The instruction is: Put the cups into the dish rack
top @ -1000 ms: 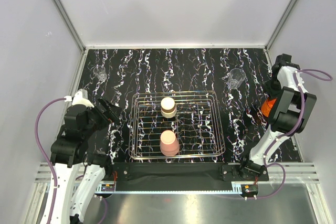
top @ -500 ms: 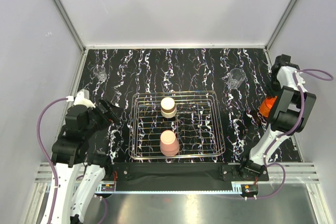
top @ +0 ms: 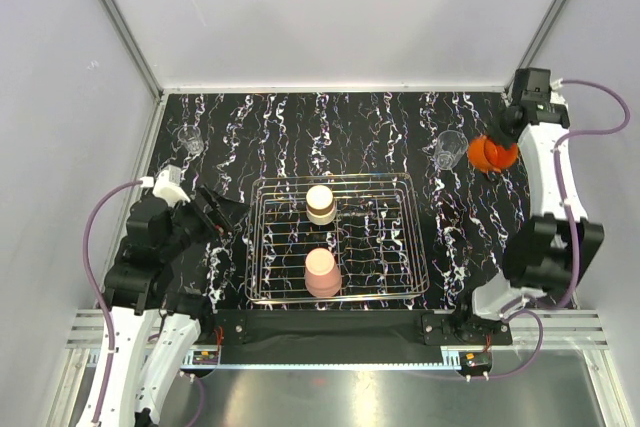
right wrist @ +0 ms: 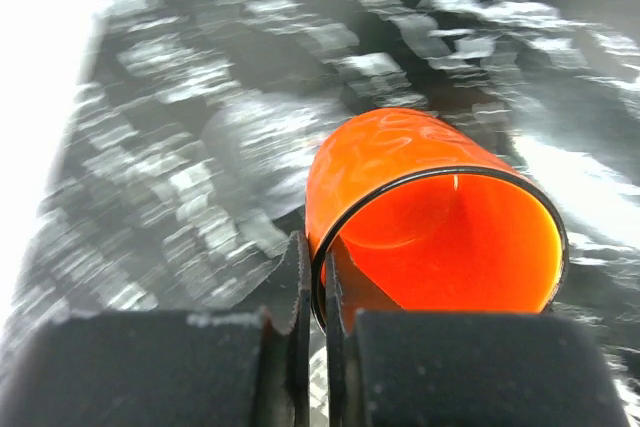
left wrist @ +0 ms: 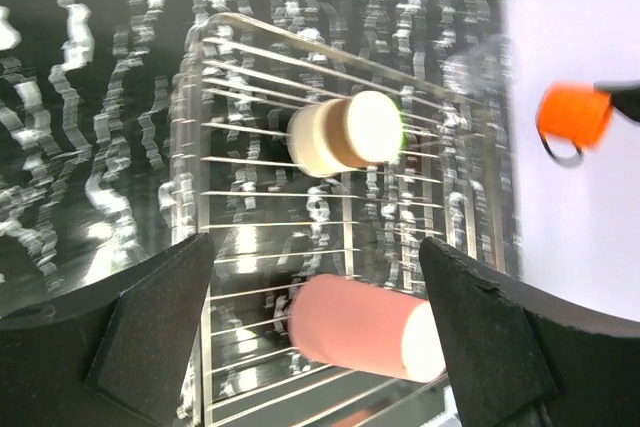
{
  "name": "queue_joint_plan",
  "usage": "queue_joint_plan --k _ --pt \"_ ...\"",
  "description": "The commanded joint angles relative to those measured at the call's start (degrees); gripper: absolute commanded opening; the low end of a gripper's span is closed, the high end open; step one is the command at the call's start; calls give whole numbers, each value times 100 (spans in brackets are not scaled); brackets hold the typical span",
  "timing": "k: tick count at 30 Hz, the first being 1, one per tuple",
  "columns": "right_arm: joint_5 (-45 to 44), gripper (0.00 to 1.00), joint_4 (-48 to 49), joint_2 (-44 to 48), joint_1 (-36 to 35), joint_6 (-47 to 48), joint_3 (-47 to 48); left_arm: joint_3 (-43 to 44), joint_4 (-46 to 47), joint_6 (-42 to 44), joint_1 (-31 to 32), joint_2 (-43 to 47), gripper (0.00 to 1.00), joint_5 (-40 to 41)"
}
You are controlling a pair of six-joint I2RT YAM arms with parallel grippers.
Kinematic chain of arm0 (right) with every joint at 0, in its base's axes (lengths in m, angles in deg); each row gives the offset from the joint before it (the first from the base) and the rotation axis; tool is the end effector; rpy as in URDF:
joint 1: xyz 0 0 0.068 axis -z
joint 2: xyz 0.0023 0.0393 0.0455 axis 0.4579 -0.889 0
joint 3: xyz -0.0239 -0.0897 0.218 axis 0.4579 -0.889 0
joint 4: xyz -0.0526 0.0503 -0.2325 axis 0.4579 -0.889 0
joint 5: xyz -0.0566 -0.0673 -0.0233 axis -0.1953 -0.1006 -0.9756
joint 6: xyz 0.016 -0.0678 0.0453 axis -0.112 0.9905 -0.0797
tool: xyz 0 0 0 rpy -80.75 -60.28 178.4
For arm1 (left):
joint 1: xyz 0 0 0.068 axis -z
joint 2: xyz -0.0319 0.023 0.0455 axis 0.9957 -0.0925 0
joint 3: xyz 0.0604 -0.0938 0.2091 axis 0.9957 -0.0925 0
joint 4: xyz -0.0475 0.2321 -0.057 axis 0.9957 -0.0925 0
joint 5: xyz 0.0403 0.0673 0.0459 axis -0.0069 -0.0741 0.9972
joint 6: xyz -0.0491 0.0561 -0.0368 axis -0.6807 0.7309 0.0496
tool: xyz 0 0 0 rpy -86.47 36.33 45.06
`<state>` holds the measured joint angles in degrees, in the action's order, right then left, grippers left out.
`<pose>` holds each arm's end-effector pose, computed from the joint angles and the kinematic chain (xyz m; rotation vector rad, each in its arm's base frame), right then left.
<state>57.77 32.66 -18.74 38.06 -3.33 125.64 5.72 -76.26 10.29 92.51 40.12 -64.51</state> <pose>0.3389 -0.0787 0.2687 1.2193 2.1529 0.0125 0.1417 -0.0402 0.2764 -0.4039 2.0661 -0.8056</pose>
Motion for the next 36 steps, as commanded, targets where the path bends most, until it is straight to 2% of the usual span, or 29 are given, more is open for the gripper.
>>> queue_joint_plan --k 1,4,5,8,10,12,14,16,22,23,27,31,36 --pt "1068 0 598 856 -245 107 428 -105 906 -239 -8 -24 89 -846" --pt "2146 0 1142 1296 -596 -173 455 -245 1635 -704 -8 -86 89 -1434" --pt "2412 0 1335 1410 -737 -453 350 -307 2133 -984 -8 -103 89 -1705" --pt "3501 0 2301 1779 -931 -1181 18 -404 2989 -1407 -8 -182 89 -2146" --pt "4098 0 3277 2025 -1228 -1622 -212 -396 3471 -1531 -8 -200 91 -2296" --pt "4460 0 3969 2157 -1440 -2045 -406 -422 3894 -1716 1 -209 96 -2568" --pt "4970 0 4271 2219 -1739 -2343 -520 -439 4551 -1865 18 -218 99 -2762" --pt "5348 0 4763 2333 -2037 -2537 -678 -439 5262 -2085 53 -226 99 -2903" --pt "5377 0 5573 2913 -2987 -3232 -1566 -588 7275 -2323 141 -253 99 -3272" --pt "5350 0 5652 3027 -3327 -3372 -1758 -597 7454 -2253 168 -235 99 -3299" --pt "5236 0 6055 3203 -4005 -3663 -2058 -475 7631 -1780 247 -218 99 -3352" --pt "4990 0 6118 3134 -4657 -3628 -2077 -483 8551 -1857 405 -366 99 -3684" --pt "4726 0 6041 2791 -5456 -3365 -1796 -290 8572 -1752 607 -604 99 -3984"
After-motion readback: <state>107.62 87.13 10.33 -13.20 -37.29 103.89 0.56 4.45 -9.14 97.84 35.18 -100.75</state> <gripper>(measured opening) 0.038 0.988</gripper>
